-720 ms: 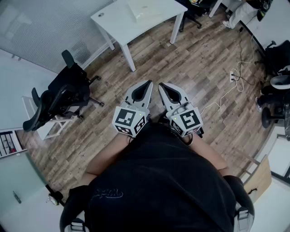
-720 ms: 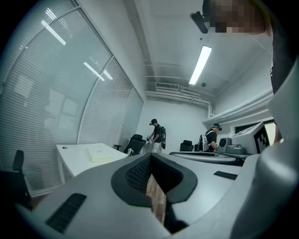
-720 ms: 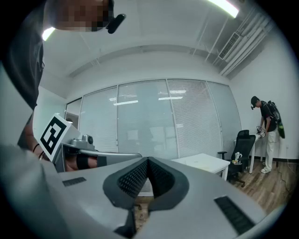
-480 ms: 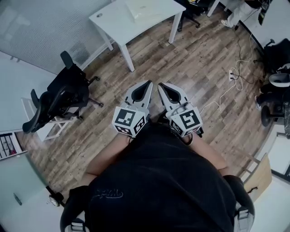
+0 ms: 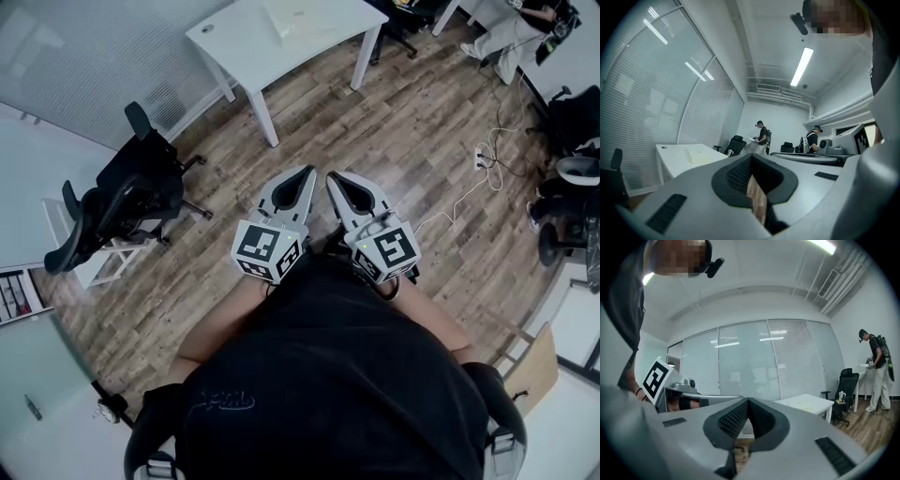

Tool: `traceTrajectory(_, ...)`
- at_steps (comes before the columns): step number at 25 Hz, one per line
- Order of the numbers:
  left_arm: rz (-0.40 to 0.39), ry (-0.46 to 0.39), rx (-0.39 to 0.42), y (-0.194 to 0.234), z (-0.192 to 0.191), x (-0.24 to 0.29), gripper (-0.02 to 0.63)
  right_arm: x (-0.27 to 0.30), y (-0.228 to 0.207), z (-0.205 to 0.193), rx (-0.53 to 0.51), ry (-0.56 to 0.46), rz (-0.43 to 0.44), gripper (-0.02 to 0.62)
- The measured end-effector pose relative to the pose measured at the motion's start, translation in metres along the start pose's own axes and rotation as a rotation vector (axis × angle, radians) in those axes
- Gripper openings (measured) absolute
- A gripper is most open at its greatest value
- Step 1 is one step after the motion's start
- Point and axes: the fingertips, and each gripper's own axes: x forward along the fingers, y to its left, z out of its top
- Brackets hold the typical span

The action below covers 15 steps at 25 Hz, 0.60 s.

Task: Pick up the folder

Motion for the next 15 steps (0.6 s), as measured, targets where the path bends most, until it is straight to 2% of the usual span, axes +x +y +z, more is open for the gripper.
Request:
traceTrajectory(4,0.014,-0.004,-0.049,0.008,0.001,0.009,0.012,0.006,-0.014,-0.002,0.012,0.016,-0.011,0.021)
traceTrajectory(15,0.025,0.028,-0.048,0.015,-0.005,0.062,0.012,0.023,-0.067,-0.005,0.034,0.044,0.008,0.021)
